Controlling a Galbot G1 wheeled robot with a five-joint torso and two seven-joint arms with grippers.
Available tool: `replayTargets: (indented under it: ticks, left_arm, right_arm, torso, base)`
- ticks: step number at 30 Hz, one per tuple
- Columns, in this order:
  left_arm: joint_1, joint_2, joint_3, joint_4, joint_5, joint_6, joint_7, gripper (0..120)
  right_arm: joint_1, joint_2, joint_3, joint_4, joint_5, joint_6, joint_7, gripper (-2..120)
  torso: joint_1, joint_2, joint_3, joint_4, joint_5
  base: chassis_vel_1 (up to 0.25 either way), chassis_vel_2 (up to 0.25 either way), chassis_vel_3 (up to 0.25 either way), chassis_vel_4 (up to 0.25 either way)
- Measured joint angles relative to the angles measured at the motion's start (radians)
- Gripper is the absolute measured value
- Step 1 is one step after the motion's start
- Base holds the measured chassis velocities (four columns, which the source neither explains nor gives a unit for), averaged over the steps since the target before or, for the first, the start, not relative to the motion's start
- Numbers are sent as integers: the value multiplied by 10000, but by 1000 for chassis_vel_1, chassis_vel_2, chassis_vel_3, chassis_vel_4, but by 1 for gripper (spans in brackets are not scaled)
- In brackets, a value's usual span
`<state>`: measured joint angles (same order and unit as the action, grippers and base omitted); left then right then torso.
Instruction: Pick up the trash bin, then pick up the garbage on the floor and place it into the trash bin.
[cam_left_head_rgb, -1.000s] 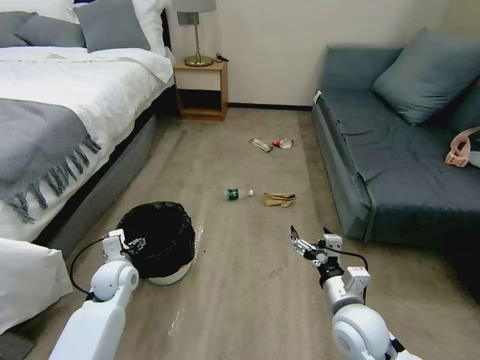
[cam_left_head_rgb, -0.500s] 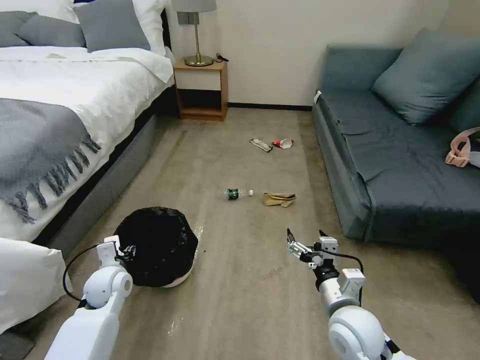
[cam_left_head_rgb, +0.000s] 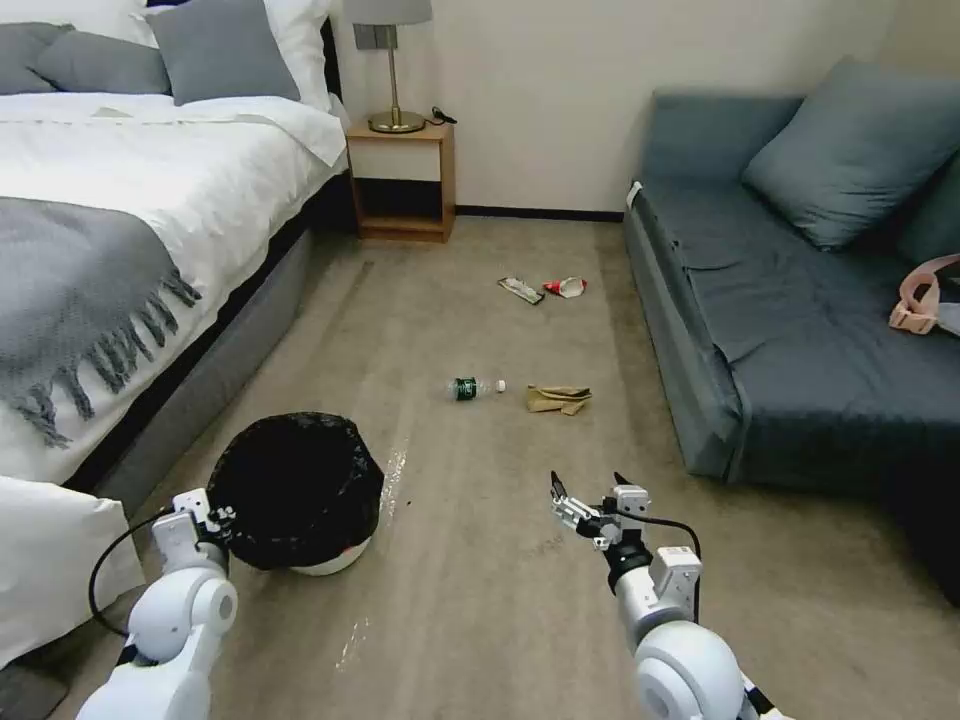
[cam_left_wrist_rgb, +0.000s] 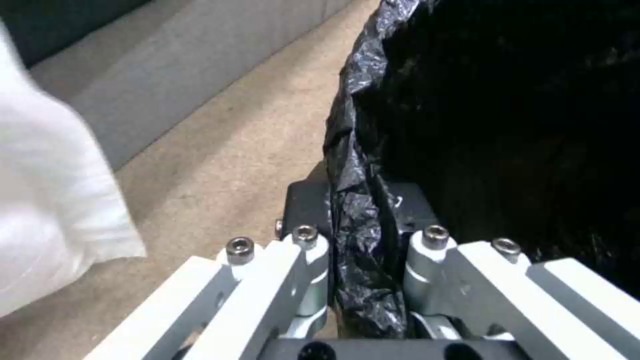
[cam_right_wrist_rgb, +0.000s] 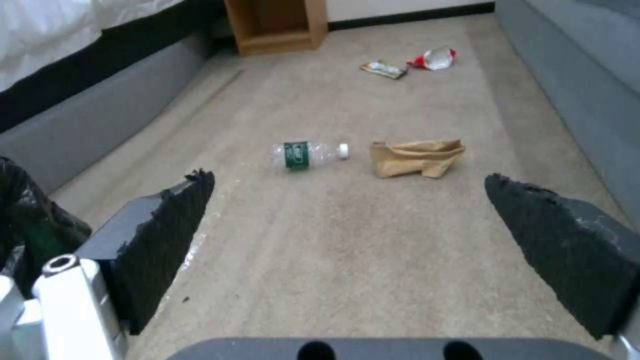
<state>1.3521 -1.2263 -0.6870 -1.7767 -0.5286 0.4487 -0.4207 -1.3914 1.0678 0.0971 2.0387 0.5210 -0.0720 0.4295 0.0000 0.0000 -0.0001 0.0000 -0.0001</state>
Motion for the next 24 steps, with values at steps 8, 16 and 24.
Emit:
replayTargets:
  ticks: [8, 16, 24]
  left_arm:
    - [677, -439, -615, -948, 315, -514, 96, 7]
    - [1451, -1016, -1380, -2423, 859, -906, 76, 6]
    - [2451, -1434, -1775, -3991, 1142, -1309, 81, 6]
  right_arm:
    - [-329, 44, -50, 121, -255, 180, -171, 100]
    - [-730, 228, -11, 224, -703, 643, -449, 100]
    - [-1007, 311, -15, 163, -1175, 1107, -704, 100]
  torso:
    - [0, 0, 0, 1, 1]
    - [0, 0, 0, 1, 1]
    - [0, 0, 0, 0, 1]
  base:
    - [0, 0, 0, 0]
    - [0, 0, 0, 0]
    - [0, 0, 0, 0]
